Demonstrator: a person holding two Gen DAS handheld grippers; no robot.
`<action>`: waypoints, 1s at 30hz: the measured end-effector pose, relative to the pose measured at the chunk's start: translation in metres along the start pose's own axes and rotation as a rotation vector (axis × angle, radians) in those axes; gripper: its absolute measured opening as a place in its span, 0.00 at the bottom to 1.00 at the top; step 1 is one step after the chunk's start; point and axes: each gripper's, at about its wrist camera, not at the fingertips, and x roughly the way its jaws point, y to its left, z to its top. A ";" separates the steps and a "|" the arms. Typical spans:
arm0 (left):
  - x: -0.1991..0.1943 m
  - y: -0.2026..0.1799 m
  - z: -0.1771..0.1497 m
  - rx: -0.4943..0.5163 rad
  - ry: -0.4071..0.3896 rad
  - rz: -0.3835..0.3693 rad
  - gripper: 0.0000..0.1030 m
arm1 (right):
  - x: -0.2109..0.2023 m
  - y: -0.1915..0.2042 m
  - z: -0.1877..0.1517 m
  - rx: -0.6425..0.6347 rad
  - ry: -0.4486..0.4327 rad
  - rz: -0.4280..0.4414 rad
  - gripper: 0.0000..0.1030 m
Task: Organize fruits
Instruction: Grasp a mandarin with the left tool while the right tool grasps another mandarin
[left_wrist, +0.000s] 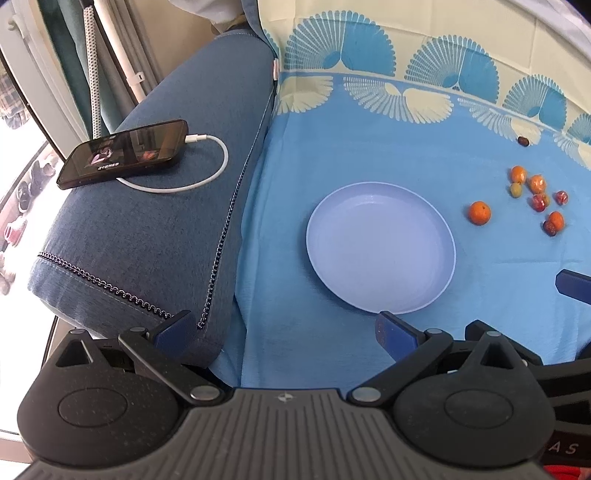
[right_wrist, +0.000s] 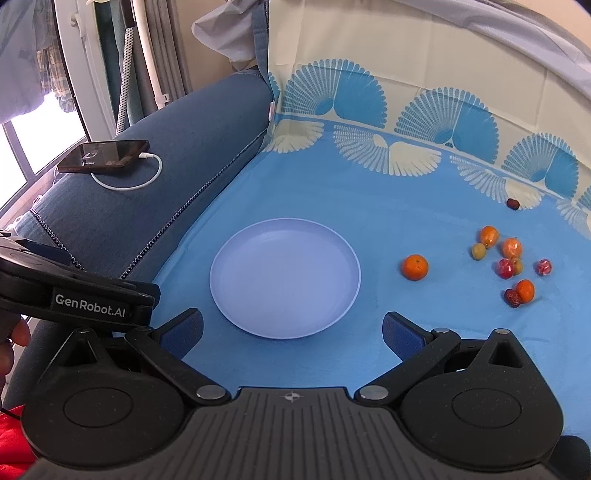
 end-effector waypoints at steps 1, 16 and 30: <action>0.002 -0.002 0.001 0.004 0.004 0.004 1.00 | 0.002 -0.001 -0.001 0.005 0.001 0.005 1.00; 0.031 -0.104 0.056 0.169 0.032 -0.119 1.00 | 0.034 -0.152 -0.035 0.334 -0.084 -0.284 1.00; 0.162 -0.267 0.113 0.355 0.076 -0.213 1.00 | 0.133 -0.317 -0.032 0.529 -0.074 -0.472 0.99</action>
